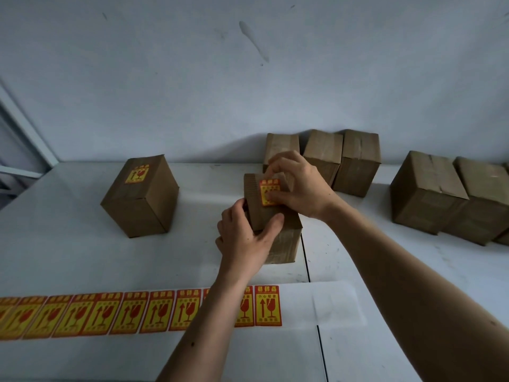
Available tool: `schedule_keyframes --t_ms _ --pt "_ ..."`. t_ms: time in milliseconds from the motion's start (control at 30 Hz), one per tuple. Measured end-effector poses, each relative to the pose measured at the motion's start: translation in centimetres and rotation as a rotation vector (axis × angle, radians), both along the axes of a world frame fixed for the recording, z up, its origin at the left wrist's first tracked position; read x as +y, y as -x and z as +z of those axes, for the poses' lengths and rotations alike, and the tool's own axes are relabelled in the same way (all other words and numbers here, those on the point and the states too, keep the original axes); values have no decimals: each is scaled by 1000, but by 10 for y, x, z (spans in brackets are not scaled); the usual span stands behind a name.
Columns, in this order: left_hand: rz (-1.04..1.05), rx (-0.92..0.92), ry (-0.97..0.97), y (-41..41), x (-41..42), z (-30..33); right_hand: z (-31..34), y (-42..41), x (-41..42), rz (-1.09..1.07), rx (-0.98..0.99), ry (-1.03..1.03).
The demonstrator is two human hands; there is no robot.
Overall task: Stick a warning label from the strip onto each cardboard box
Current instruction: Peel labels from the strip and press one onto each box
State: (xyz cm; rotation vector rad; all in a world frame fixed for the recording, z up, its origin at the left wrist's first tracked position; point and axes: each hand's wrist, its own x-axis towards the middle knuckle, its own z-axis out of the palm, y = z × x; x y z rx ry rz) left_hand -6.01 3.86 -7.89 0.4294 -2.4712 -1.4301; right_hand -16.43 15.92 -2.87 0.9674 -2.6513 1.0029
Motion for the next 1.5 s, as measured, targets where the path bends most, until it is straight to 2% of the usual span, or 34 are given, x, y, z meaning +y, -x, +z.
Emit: schedule_keyframes --t_ms 100,200,367,567,700,867,967,1067,1167,1300,1400,1500 --pt "2 8 1 0 0 -1 -4 -1 4 -24 43 -94" --pt "6 7 -9 1 0 -1 -6 1 7 -54 -4 -223" --pt "-10 20 -31 1 -1 -4 -10 -1 6 -61 -96 -273" --pt "-18 15 -53 1 -2 -8 -11 -3 21 39 -258 -82" --pt "-14 -4 -65 2 -1 -10 -17 1 24 -85 -264 59" --pt "-15 4 -80 3 0 -12 -19 -6 15 -186 -163 122" --pt "-31 35 -99 2 -2 -13 -20 -14 5 -249 -208 222" --pt "-52 55 -133 2 -4 -14 -23 -9 -7 -321 -228 191" --pt "-63 53 -160 2 -6 -15 -20 -3 -13 -321 -332 147" --pt "-70 52 -176 3 -7 -15 -24 6 -11 -296 -456 248" --pt "-73 42 -176 3 -7 -15 -27 9 -16 -372 -407 279" --pt "-70 44 -144 2 -6 -15 -26 16 -25 -449 -331 219"
